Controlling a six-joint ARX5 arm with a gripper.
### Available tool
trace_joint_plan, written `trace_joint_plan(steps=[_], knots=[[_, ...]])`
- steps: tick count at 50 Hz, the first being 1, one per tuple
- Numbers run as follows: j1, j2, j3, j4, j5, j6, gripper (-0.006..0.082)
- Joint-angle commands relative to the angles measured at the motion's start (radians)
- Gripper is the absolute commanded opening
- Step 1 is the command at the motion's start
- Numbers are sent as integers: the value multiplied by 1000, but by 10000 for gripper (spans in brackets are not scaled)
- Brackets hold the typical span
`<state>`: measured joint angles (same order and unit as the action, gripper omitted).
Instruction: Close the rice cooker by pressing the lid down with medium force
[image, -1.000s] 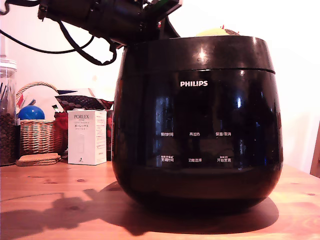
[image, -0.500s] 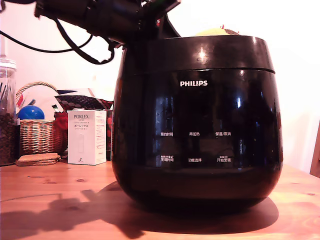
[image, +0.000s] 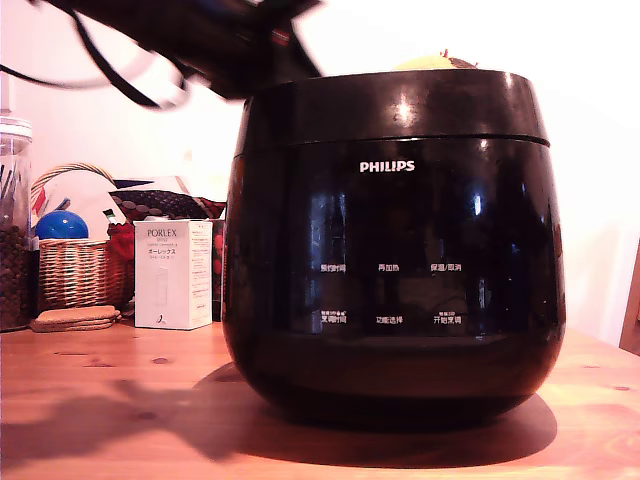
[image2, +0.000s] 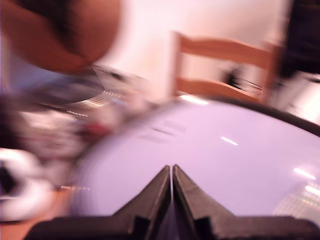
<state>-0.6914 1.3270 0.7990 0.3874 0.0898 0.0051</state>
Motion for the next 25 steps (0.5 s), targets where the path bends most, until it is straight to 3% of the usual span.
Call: trace_joint_plan(steps=[1, 9, 16, 25], knots=[[29, -41, 6, 9, -21, 6, -21], [103, -94, 6, 2, -75, 15, -22], [170, -129, 6, 1, -122, 119, -22], [266, -155, 6, -6, -195, 162, -22]])
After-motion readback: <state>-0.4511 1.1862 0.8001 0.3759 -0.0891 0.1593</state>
